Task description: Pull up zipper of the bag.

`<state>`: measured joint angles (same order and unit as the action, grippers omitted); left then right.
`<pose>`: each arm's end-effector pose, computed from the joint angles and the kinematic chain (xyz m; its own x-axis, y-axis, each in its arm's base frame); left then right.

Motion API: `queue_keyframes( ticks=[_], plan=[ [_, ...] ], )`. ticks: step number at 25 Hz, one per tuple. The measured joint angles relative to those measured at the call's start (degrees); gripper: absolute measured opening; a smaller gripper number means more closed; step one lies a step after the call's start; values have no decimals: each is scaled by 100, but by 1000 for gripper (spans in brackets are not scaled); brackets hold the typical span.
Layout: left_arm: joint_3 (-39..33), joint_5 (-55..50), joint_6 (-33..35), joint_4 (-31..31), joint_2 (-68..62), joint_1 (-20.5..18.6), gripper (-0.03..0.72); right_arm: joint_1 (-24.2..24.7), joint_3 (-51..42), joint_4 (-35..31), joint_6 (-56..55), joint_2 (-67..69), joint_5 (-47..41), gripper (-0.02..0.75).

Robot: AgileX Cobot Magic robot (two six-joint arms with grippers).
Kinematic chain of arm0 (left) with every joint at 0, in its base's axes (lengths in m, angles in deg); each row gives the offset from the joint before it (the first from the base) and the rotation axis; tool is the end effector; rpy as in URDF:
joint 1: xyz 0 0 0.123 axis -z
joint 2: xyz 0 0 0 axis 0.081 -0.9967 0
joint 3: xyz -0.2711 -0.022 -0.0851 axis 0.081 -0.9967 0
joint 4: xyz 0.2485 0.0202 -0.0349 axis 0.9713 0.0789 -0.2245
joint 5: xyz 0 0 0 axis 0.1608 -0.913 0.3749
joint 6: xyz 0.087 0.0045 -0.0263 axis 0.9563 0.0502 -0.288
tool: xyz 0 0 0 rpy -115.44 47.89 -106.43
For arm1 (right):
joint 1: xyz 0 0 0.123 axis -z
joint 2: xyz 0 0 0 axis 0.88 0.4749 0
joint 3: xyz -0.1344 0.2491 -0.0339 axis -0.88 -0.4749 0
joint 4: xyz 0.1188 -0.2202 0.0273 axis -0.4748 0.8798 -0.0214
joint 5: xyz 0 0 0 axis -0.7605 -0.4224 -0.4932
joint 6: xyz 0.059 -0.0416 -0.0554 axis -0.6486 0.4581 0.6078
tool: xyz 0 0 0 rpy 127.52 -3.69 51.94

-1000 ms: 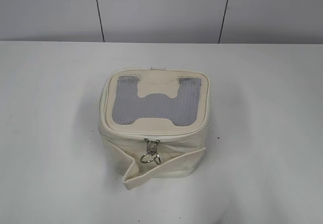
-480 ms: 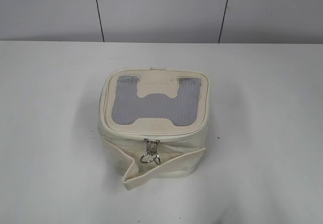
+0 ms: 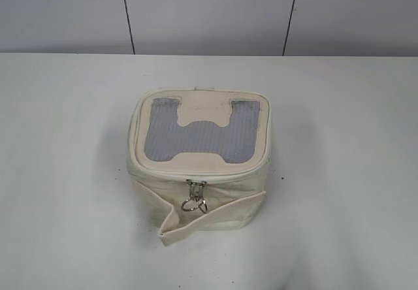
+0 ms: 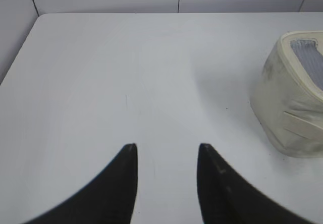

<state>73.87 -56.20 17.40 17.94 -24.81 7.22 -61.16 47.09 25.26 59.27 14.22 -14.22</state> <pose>-0.0103 -0.0060 0.2882 -0.4102 -0.0007 -0.9120 0.1016 0.9937 -0.0465 -0.0056 0.0059 0.2788 -0.4342 -0.0113 -0.9007 -0.0565 0.9983 0.0147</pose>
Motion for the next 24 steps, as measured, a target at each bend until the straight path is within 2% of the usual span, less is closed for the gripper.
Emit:
queue_keyframes(
  ticks=[24],
  plan=[
    [0,0,0,0,0,0,307,0,0,0,0,0,0,554]
  ],
)
